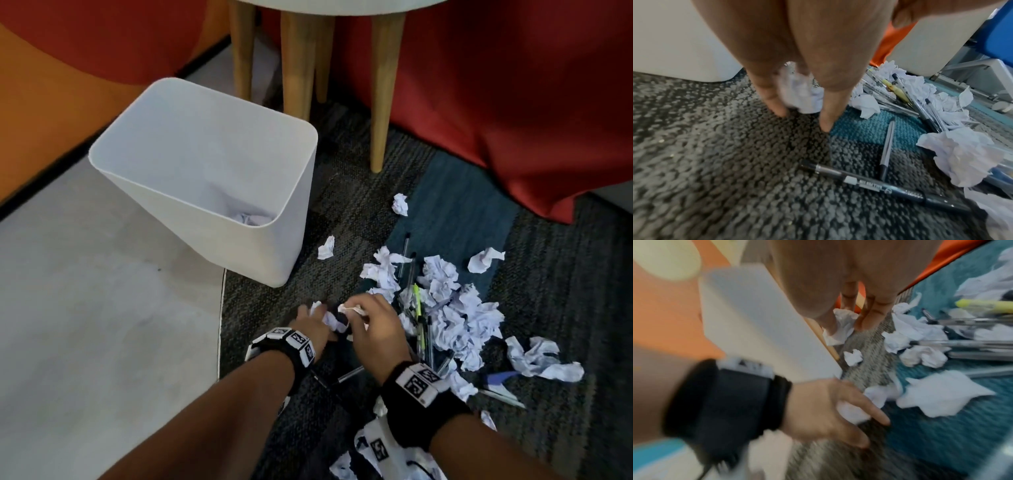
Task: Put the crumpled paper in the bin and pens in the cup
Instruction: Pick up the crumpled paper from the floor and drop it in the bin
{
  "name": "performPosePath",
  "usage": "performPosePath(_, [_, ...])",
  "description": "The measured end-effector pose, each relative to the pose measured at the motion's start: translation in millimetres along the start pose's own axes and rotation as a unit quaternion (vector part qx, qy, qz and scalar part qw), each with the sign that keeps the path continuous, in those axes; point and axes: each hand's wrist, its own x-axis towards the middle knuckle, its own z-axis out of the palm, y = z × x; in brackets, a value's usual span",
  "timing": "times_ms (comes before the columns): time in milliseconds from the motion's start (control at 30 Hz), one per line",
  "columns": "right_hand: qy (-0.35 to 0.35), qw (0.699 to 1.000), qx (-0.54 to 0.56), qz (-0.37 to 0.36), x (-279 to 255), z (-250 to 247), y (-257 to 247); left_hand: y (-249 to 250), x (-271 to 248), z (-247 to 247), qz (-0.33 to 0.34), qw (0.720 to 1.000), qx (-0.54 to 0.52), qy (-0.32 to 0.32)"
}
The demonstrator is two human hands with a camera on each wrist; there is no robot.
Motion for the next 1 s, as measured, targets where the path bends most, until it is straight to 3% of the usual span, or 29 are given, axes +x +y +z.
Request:
performPosePath(133, [-0.025,0.997,0.069,0.027,7.2,-20.3,-23.2,-3.7,-9.5,-8.6,-0.005,0.999,-0.038,0.018])
performPosePath(300, [-0.016,0.995,0.081,0.054,14.0,-35.9,-33.2,-17.0,-55.7,-41.9,0.062,0.992,-0.099,0.055])
performPosePath(467, [-0.013,0.991,0.116,0.069,22.7,-47.0,-77.7,-21.0,-118.5,-90.8,0.101,0.987,-0.102,0.076])
performPosePath(767, [0.042,0.974,0.215,-0.060,49.8,-84.9,-195.5,-30.0,-224.5,-160.3,0.164,0.960,-0.152,0.170])
performPosePath(900, [0.056,0.968,0.242,-0.037,62.2,-86.2,-222.7,-29.2,-250.8,-185.6,0.126,0.936,-0.224,0.241])
performPosePath(1000, [0.061,0.977,0.203,-0.018,79.4,-82.6,-225.0,-38.9,-253.3,-199.9,0.079,0.922,-0.231,0.300])
